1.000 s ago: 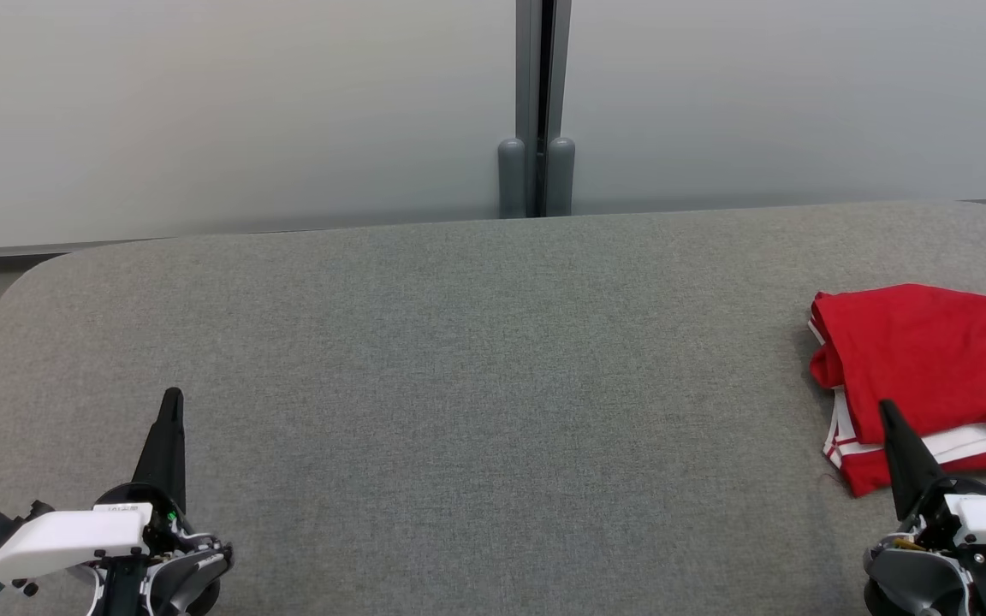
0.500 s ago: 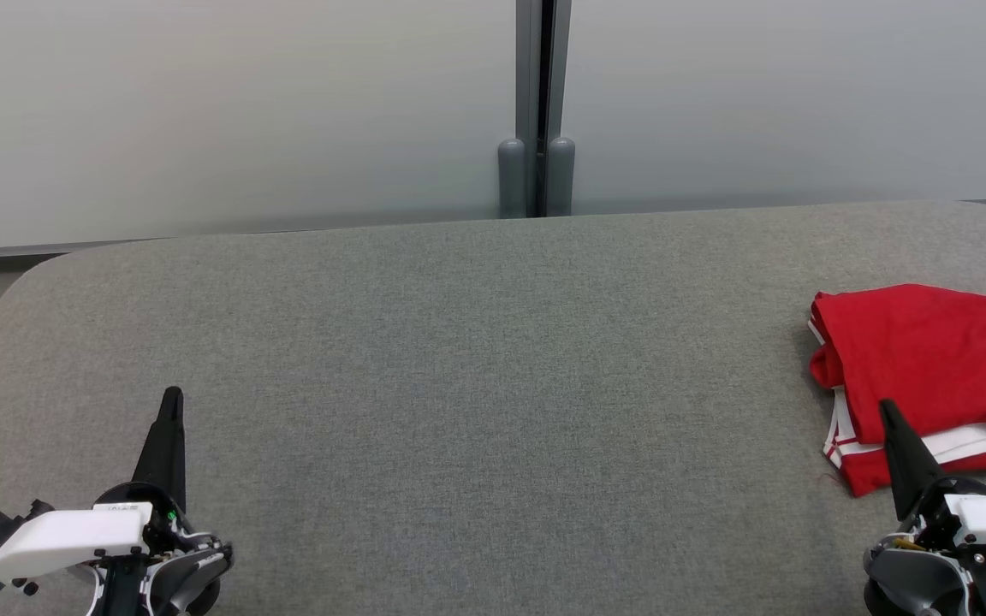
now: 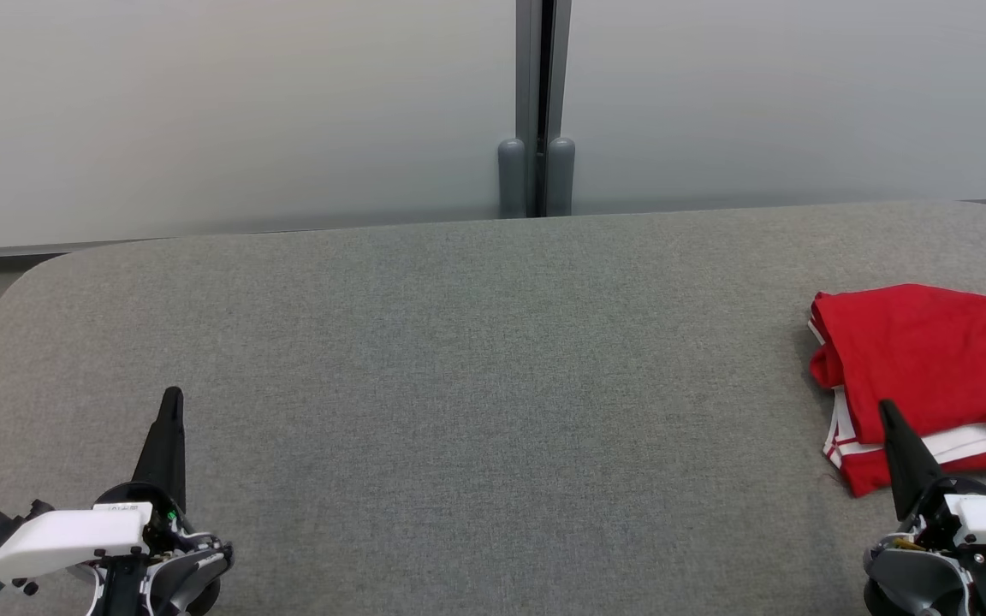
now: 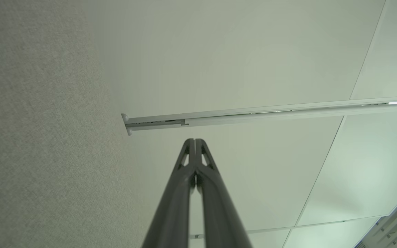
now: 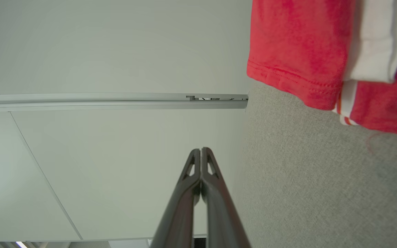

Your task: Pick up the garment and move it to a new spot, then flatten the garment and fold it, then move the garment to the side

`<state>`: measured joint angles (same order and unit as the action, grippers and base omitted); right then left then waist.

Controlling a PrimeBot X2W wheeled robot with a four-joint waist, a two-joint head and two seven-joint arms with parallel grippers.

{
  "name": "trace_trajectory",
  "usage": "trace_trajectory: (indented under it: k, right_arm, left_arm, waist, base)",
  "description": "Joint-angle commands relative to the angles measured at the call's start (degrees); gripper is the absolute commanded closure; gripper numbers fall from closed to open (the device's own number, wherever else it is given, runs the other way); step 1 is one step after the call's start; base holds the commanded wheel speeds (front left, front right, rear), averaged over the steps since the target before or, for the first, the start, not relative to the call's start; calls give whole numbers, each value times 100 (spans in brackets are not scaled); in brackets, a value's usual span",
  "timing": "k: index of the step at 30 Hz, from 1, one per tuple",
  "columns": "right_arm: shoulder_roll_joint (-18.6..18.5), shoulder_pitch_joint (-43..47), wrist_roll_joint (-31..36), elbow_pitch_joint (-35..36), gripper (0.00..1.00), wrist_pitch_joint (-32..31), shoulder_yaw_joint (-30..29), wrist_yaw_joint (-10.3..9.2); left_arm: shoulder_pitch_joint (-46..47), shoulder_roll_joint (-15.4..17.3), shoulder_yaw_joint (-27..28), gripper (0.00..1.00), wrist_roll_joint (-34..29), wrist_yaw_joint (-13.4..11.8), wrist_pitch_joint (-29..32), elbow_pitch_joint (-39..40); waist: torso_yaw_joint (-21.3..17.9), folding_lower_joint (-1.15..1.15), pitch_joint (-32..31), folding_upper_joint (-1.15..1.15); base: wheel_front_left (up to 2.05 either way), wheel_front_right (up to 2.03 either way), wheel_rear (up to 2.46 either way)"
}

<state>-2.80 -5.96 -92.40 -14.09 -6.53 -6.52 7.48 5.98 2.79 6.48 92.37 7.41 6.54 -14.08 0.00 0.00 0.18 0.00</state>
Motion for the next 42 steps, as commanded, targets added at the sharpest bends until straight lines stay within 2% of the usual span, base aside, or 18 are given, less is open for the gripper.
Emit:
trace_trajectory:
  k: [1,42]
  right_arm:
    - [-17,-49,-6,14,100,-15,-16,2]
    - [-14,-50,1,14,100,-21,-20,2]
  left_arm:
    - [59,16,22,100,8,22,20,1]
    - [58,16,22,100,8,23,19,3]
  waist:
    - [0,0,0,0]
    - [0,0,0,0]
  base:
    - [0,0,0]
    - [0,0,0]
